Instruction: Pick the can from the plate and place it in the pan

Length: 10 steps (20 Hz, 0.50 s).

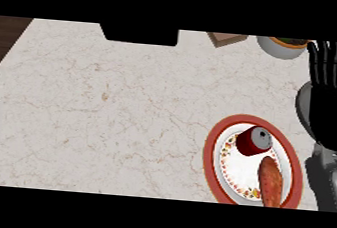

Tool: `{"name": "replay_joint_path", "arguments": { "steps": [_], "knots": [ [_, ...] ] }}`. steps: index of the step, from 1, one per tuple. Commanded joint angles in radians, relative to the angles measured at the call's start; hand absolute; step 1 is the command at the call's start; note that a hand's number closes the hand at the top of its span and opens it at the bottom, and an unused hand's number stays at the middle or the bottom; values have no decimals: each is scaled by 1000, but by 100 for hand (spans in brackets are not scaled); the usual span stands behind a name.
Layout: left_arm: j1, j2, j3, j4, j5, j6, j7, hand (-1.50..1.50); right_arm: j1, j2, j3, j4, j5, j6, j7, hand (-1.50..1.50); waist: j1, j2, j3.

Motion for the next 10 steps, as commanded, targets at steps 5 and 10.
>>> {"name": "replay_joint_path", "arguments": {
  "steps": [5, 10],
  "knots": [
    [-104, -82, -107, -74, 52, -91, -50, 0, -56, -83, 372, 98, -81, 552, 33, 150, 83, 52, -7],
    [-132, -150, -145, -43, 102, -126, -46, 0, -50, -280, 275, 234, -46, 806, -314, -150, -3, 37, 3]
  ]
}}
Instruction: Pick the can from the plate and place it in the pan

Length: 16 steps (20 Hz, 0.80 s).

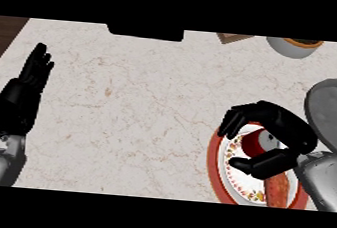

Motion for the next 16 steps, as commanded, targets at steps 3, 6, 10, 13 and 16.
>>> {"name": "replay_joint_path", "arguments": {
  "steps": [3, 6, 10, 13, 16],
  "knots": [
    [-21, -40, 7, 54, 67, -61, -50, 0, -23, -209, -142, 172, 63, 227, -408, -150, -39, -4, 4],
    [-40, -52, -9, 88, 56, -73, -66, 0, -137, -290, -177, 269, 100, 261, -477, -150, -10, -1, 3],
    [-42, -49, -12, 86, 60, -91, -67, 0, -195, -450, -155, 270, 155, 318, -533, -150, -3, -9, 2],
    [-36, -63, -29, 93, 48, -90, -78, 0, -257, -508, -79, 222, 270, 260, -541, -150, 15, -10, 1],
    [-68, -75, -16, 140, 40, -82, -98, 0, -317, -539, -37, 274, 305, 253, -581, -150, 8, -10, -1]
  ]
}}
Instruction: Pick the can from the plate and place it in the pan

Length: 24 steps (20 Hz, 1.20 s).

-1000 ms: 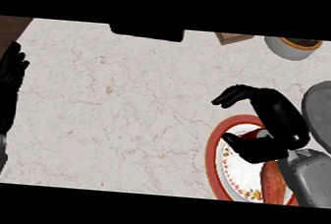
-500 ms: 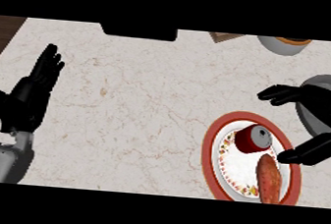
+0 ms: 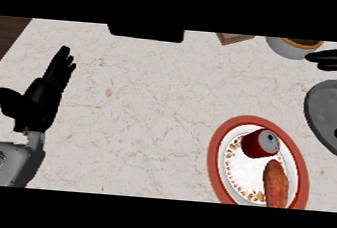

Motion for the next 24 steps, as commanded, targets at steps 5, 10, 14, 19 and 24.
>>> {"name": "replay_joint_path", "arguments": {
  "steps": [5, 10, 14, 19, 24],
  "knots": [
    [-6, -7, 26, 59, 12, -29, -40, 0, -142, -93, 81, 89, 93, 133, -282, -150, -8, -9, -2],
    [-16, 19, 57, 77, 24, -60, -49, 0, -197, -19, 170, 111, 120, 72, -255, -150, -7, -11, -3],
    [-21, -17, 17, 57, -8, -24, -16, 0, -186, -39, 238, 60, 93, 108, -275, -150, -18, -16, -2],
    [2, -36, 25, 63, -21, -4, -47, 0, -139, -61, 307, -11, 94, 65, -301, -150, -38, -20, -2],
    [18, -6, 58, 83, -4, -56, -48, 0, -127, -67, 337, -56, 135, 31, -196, -150, -47, -23, -3]
  ]
}}
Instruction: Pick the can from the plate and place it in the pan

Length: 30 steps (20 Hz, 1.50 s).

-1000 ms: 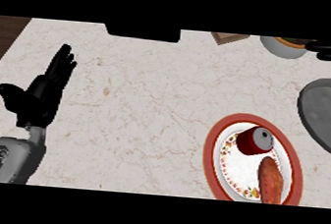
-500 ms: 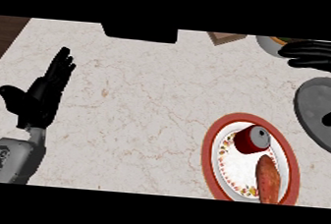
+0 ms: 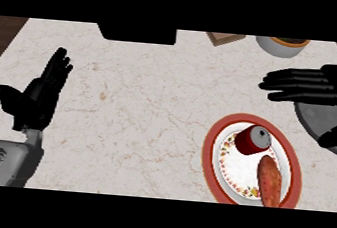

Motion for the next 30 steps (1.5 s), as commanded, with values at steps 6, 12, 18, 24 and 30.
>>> {"name": "replay_joint_path", "arguments": {
  "steps": [6, 12, 18, 24, 30],
  "knots": [
    [41, -48, -16, -16, -34, 14, -19, 0, 54, 47, 44, 64, 79, 42, -96, -150, -4, -2, 0],
    [37, -61, -24, -82, -66, 43, 44, 0, -3, 99, 66, 147, 183, 41, -69, -150, 2, -2, 1],
    [-1, -20, 41, -25, -21, -28, 28, 0, -14, 136, 131, 194, 240, 34, -119, -150, 2, 0, 0],
    [46, -76, -6, -51, -77, 13, 22, 0, -19, 133, 153, 168, 306, 8, -126, -150, -5, -3, 0],
    [-44, -74, 42, 24, -72, -14, 18, 0, -28, 256, 164, 153, 418, -28, 7, -150, -12, -2, 0]
  ]
}}
